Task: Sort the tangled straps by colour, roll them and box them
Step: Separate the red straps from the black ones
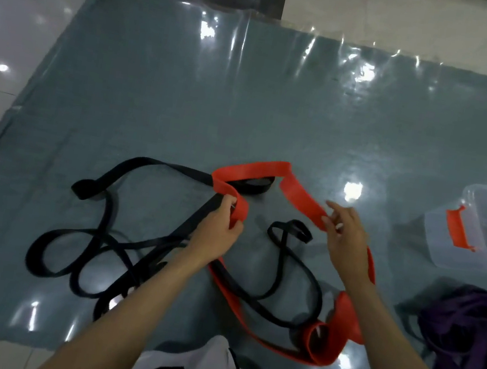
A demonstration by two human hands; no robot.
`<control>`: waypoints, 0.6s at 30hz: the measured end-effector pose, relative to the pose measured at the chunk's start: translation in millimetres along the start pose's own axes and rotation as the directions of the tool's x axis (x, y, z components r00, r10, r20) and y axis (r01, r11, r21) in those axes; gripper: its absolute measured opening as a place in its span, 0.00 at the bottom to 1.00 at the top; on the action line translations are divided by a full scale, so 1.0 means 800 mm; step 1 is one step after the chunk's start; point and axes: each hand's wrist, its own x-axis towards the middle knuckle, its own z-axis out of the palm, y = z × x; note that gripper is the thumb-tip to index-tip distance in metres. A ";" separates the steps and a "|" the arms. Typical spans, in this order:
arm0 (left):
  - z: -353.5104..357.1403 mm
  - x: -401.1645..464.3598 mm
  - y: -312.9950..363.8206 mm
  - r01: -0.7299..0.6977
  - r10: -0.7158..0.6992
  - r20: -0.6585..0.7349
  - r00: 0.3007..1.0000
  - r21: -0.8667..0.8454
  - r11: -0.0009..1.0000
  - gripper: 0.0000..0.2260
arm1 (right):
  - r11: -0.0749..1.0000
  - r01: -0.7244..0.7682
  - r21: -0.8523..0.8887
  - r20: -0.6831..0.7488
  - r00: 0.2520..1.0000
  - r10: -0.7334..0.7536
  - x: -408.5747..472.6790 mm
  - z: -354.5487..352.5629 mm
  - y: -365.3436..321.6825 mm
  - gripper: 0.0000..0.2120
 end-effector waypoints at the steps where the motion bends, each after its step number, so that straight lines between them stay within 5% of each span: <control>1: 0.001 0.002 -0.001 -0.010 0.010 -0.020 1.000 0.005 1.000 0.13 | 0.999 -0.034 -0.030 -0.054 0.998 0.033 0.004 0.000 0.005 0.14; 4: 0.007 0.011 -0.005 -0.051 0.054 -0.080 0.995 0.034 0.998 0.15 | 0.970 -0.171 -0.172 -0.131 0.980 0.149 0.008 0.001 0.022 0.12; 8: 0.020 0.028 -0.007 -0.102 0.123 -0.113 0.986 0.177 0.979 0.17 | 0.921 -0.269 -0.280 0.022 0.958 0.286 0.003 0.017 0.034 0.11; 18: 0.066 0.067 0.028 -0.154 0.156 0.039 0.987 0.495 0.855 0.05 | 0.960 -0.259 -0.107 0.264 0.923 0.279 0.001 0.045 0.037 0.12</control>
